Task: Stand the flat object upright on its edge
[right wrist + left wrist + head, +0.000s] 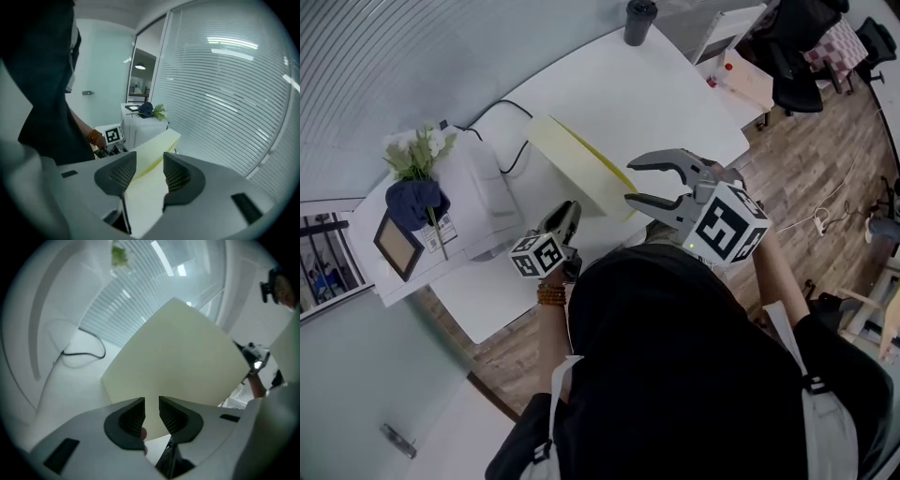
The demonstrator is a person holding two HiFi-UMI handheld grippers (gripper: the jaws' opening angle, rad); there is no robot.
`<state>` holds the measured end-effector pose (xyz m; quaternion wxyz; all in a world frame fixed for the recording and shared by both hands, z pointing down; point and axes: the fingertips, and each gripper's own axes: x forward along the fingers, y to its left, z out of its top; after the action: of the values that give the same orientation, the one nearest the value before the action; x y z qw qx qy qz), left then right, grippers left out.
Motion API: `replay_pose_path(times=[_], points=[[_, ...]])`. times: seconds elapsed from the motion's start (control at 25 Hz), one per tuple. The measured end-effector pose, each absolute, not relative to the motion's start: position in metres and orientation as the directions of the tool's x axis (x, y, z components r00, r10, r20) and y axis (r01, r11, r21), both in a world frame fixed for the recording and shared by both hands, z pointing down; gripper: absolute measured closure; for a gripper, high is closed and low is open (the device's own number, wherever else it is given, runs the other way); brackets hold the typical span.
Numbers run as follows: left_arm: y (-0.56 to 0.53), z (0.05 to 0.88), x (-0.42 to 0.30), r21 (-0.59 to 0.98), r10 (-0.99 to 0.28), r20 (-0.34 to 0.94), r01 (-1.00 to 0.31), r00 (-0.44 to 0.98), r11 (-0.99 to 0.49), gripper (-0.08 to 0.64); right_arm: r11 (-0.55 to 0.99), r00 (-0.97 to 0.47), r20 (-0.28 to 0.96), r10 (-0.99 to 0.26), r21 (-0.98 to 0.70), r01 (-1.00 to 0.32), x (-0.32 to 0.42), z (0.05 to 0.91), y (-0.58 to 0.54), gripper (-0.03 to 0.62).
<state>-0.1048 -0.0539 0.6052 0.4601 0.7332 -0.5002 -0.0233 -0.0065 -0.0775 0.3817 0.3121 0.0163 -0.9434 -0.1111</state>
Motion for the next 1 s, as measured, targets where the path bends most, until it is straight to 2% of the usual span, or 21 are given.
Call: replay_pose_path(times=[0.2,0.24,0.36,0.64,0.88,1.0], points=[[-0.052,0.509,-0.094,0.627,-0.799,0.202,-0.702,0.567,-0.339,0.444,0.99,-0.835,0.54,0.11,0.013,0.139,0.03,0.406,-0.07,0.37],[-0.05,0.493,-0.091,0.611,-0.792,0.162,-0.69,0.588,-0.387,0.418,0.988,-0.831,0.54,0.131,-0.006,0.152,0.031,0.413,-0.067,0.367],[-0.039,0.461,-0.071,0.567,-0.725,0.082,-0.63,0.684,-0.53,0.28,0.987,-0.818,0.557,0.142,-0.015,0.161,0.023,0.426,-0.06,0.357],[-0.031,0.463,-0.036,0.332,-0.67,0.229,-0.704,0.706,-0.628,0.259,0.976,-0.847,0.514,0.137,0.075,0.203,-0.01,0.437,-0.045,0.357],[-0.049,0.463,-0.044,0.208,-0.721,0.292,-0.777,0.629,-0.594,0.25,0.979,-0.848,0.53,0.003,0.17,0.109,-0.02,0.439,-0.053,0.367],[-0.056,0.467,-0.047,0.161,-0.721,0.344,-0.794,0.601,-0.586,0.251,0.971,-0.845,0.535,-0.028,0.215,0.104,-0.025,0.438,-0.057,0.373]])
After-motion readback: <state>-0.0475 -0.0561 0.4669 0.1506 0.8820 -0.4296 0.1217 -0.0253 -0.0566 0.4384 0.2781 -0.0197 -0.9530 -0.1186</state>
